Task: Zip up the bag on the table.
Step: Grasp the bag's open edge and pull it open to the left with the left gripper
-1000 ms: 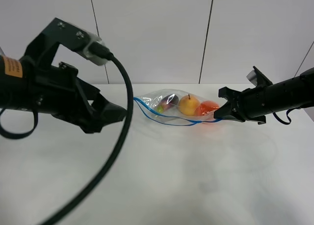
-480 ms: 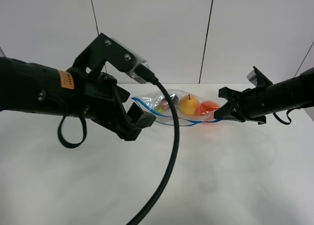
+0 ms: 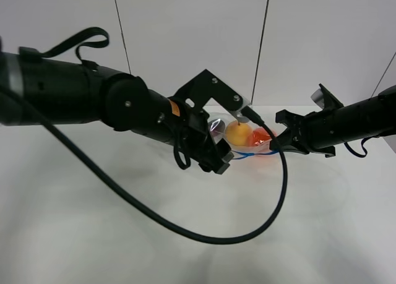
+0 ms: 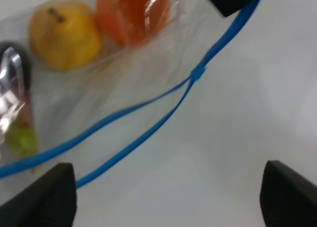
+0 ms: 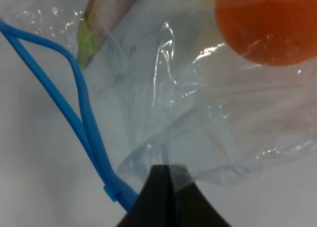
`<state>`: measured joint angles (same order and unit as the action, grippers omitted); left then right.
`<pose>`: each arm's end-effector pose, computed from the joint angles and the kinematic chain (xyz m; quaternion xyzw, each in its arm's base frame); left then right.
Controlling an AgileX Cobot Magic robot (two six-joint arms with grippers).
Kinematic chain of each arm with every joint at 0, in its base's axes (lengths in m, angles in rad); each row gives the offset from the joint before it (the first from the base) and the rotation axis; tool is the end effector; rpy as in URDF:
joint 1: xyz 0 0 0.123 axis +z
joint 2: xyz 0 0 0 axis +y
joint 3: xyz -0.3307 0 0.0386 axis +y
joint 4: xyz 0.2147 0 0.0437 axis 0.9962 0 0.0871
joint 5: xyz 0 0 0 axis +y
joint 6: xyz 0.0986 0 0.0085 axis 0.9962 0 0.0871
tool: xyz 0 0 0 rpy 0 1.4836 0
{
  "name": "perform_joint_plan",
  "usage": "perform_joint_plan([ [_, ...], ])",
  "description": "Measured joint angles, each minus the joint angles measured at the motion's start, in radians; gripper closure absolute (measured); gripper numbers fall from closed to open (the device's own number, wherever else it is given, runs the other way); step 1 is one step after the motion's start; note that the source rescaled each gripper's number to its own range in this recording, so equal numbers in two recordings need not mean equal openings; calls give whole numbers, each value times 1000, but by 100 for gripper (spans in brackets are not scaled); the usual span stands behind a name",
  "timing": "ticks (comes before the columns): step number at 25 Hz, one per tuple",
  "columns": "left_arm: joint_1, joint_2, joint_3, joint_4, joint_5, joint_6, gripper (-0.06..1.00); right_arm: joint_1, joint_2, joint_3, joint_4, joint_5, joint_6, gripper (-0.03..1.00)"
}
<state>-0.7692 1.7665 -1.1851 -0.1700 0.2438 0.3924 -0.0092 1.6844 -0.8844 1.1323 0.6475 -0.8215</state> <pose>0.2694 -0.2665 0.2921 0.4439 0.7986 -0.1266 0.3861 0.3003 0.0514 0.2528 0.0280 0.9257 0.2997 0.2291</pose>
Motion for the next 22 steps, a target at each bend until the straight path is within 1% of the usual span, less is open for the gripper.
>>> perform_joint_plan([
  [6, -60, 125, -129, 0, 3, 15, -6, 0, 0, 0, 0, 13, 0, 97],
  [11, -65, 214, -205, -2, 18, 19, -6, 0, 0, 0, 0, 19, 0, 97],
  [15, -65, 251, -237, -6, 41, 19, -6, 0, 0, 0, -15, 19, 0, 97],
  [19, -68, 255, -245, -6, 22, 21, -6, 0, 0, 0, -16, 19, 0, 97],
  [22, -68, 257, -246, -6, 5, 77, -6, 0, 0, 0, -16, 19, 0, 97],
])
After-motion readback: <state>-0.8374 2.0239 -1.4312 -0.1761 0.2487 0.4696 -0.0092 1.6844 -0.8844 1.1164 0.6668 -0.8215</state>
